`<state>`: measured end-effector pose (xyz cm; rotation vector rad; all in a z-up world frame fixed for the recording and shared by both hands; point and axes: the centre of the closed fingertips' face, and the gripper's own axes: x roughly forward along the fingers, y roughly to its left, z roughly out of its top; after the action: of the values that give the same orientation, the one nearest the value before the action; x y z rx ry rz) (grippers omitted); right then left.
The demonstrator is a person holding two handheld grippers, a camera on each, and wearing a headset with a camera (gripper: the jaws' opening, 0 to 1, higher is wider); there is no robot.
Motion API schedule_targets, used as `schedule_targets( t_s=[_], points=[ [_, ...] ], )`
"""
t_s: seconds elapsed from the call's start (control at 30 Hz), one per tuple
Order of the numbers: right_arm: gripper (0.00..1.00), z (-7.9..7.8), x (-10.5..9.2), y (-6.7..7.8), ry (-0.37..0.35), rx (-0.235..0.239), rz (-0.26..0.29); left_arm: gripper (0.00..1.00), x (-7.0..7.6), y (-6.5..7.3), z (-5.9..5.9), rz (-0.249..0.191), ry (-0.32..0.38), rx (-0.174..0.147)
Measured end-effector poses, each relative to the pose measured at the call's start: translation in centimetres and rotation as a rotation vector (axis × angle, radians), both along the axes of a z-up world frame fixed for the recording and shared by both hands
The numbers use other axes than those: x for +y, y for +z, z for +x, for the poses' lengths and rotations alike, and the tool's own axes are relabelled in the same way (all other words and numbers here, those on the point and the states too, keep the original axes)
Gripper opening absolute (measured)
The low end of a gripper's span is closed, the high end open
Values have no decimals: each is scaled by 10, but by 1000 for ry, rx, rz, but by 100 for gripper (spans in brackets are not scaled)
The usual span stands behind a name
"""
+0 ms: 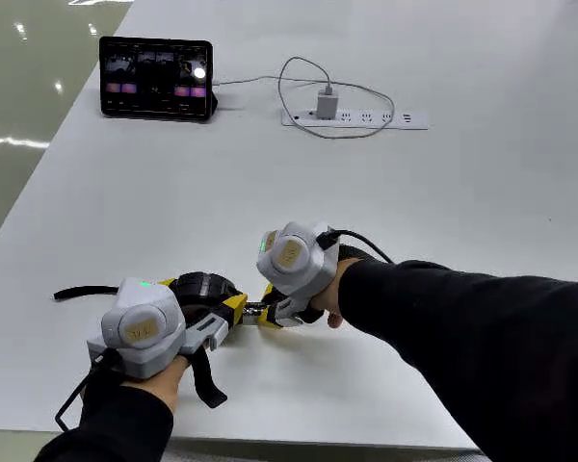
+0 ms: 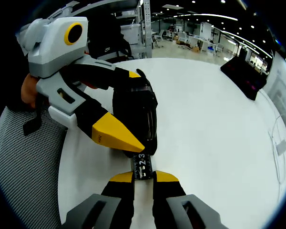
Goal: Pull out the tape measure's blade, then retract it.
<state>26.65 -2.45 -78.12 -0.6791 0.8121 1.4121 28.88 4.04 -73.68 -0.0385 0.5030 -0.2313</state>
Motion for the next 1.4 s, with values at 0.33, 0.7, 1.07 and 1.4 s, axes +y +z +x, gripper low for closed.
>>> schedule_targets(
  t_s=[0.33,0.7,1.07,1.4],
  points=[
    [10,0,6,1,-5,1,15,56,0,0,0,-3,1,-1],
    [10,0,12,0,-8,-3,23,56,0,0,1,-4,1,-3],
    [11,0,16,0,-12,-5,35,57,0,0,1,-5,2,-4],
    [11,-1,18,0,-13,-3,37,57,0,0,1,-7,2,-5]
  ],
)
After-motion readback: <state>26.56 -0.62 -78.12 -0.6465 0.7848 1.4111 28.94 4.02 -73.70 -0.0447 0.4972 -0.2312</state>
